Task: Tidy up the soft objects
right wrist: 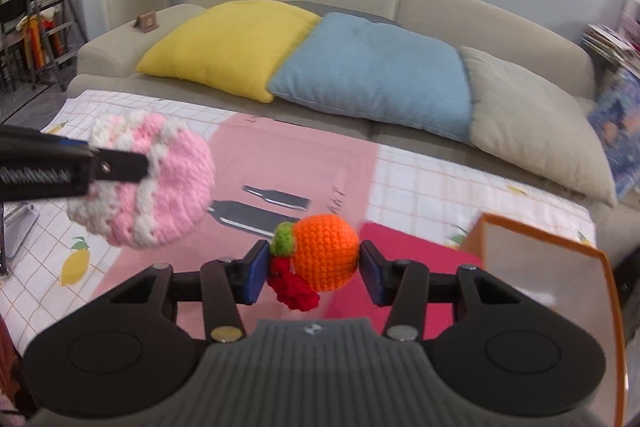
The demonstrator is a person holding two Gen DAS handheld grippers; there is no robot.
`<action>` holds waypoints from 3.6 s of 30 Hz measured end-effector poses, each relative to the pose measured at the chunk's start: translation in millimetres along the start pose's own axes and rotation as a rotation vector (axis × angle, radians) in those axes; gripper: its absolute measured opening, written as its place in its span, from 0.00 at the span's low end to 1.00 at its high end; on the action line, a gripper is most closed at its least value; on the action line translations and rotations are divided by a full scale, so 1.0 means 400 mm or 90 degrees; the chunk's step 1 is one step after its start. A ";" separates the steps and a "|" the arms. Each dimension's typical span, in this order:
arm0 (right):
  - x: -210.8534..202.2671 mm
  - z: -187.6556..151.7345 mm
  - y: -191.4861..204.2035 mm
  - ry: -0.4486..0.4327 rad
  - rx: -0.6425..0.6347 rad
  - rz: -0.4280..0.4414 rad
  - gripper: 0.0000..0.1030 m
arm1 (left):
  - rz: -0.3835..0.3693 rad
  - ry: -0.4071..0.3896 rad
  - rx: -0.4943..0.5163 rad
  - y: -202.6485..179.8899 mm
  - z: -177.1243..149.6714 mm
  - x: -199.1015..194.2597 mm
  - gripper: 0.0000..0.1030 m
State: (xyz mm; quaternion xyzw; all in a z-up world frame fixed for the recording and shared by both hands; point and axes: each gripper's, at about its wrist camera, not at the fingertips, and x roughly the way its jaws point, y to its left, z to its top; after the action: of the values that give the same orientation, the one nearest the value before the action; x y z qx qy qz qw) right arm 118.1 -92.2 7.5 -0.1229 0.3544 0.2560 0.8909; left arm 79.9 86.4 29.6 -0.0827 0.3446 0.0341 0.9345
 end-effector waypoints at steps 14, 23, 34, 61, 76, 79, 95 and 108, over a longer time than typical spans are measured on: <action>-0.167 -0.096 -0.229 -0.001 0.114 -0.081 0.47 | -0.143 0.005 0.054 -0.219 0.011 -0.028 0.26; -0.246 -0.152 -0.380 -0.003 0.174 -0.133 0.47 | -0.218 0.018 0.094 -0.351 0.038 -0.002 0.26; -0.239 -0.226 -0.534 0.043 0.221 -0.151 0.47 | -0.298 0.080 0.158 -0.536 0.032 0.107 0.26; 0.142 -0.136 -0.651 0.105 0.078 -0.115 0.48 | -0.086 0.125 0.326 -0.682 0.028 0.389 0.27; 0.118 -0.130 -0.636 0.095 0.075 -0.110 0.56 | -0.116 0.124 0.328 -0.656 0.047 0.355 0.35; 0.084 -0.119 -0.621 0.089 0.075 -0.119 0.62 | -0.134 0.099 0.331 -0.650 0.059 0.317 0.36; -0.213 -0.051 -0.455 -0.057 0.141 -0.133 0.82 | -0.204 -0.077 0.299 -0.524 0.106 -0.016 0.57; -0.311 -0.074 -0.263 -0.082 0.154 -0.173 0.91 | -0.155 -0.112 0.274 -0.369 0.047 -0.155 0.62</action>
State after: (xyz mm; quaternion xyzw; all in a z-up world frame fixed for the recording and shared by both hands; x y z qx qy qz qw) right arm 81.6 -238.4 76.6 -0.0453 0.3053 0.0965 0.9463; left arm 62.7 -55.7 103.3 0.0803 0.2488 -0.1456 0.9542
